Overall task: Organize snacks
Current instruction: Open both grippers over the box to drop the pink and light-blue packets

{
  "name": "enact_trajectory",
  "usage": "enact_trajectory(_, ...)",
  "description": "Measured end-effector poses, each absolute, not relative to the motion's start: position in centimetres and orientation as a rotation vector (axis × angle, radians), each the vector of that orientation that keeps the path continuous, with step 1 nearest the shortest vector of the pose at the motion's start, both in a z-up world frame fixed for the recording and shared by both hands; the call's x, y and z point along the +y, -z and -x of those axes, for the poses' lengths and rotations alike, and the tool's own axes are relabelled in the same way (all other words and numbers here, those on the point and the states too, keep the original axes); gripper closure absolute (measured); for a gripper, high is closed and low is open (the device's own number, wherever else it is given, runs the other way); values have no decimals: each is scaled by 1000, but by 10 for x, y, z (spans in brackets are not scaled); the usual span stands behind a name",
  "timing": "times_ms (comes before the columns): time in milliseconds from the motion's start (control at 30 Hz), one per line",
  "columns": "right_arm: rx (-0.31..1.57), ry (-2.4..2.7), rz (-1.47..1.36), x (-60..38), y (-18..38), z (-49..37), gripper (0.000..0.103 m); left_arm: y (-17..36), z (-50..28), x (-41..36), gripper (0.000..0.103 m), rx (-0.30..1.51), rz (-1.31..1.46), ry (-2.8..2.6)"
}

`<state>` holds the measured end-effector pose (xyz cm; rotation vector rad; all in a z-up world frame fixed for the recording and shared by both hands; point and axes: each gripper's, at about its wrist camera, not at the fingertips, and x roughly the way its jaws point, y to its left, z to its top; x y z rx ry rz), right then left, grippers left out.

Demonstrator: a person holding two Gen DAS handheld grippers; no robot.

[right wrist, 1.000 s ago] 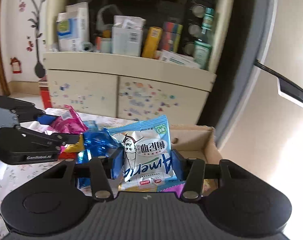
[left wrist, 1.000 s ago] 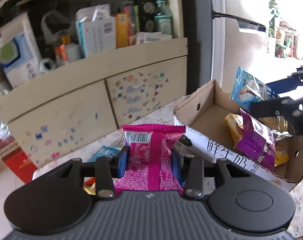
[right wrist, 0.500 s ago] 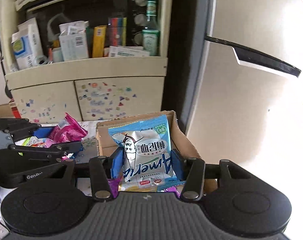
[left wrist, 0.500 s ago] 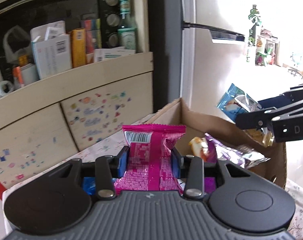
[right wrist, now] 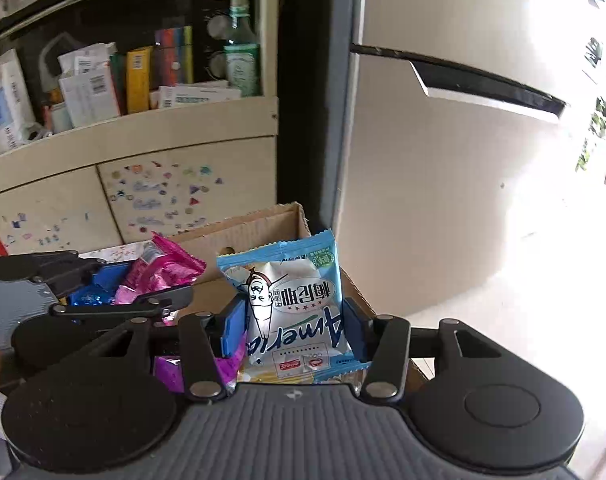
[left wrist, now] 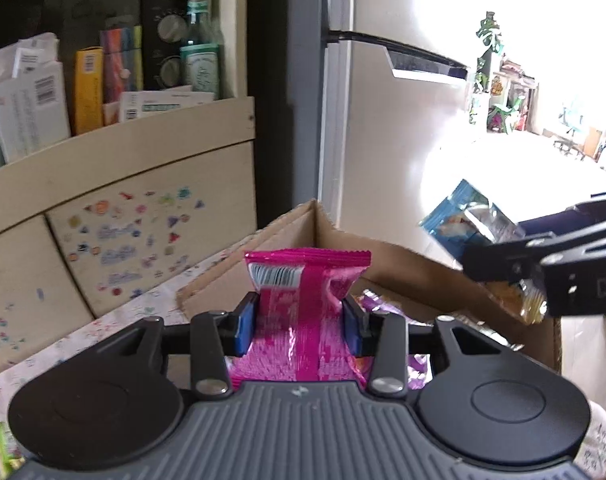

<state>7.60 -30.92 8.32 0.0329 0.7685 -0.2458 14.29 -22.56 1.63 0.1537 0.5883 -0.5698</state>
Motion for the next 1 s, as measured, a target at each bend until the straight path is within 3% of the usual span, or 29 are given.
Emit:
enact_trajectory(33, 772, 257, -34, -310, -82, -76, 45, -15, -143, -229, 46, 587, -148, 566)
enact_trajectory(67, 775, 267, -35, -310, -81, -77, 44, -14, -142, -231, 26, 586, -143, 559)
enact_trajectory(100, 775, 276, -37, -311, -81, -78, 43, -14, -140, -231, 17, 578, -135, 556)
enact_trajectory(367, 752, 280, -64, -307, -82, -79, 24, -23, -137, -228, 8, 580, -150, 523)
enact_trajectory(1000, 716, 216, -37, -275, -74, -96, 11, -25, -138, -167, 3, 729, -204, 329)
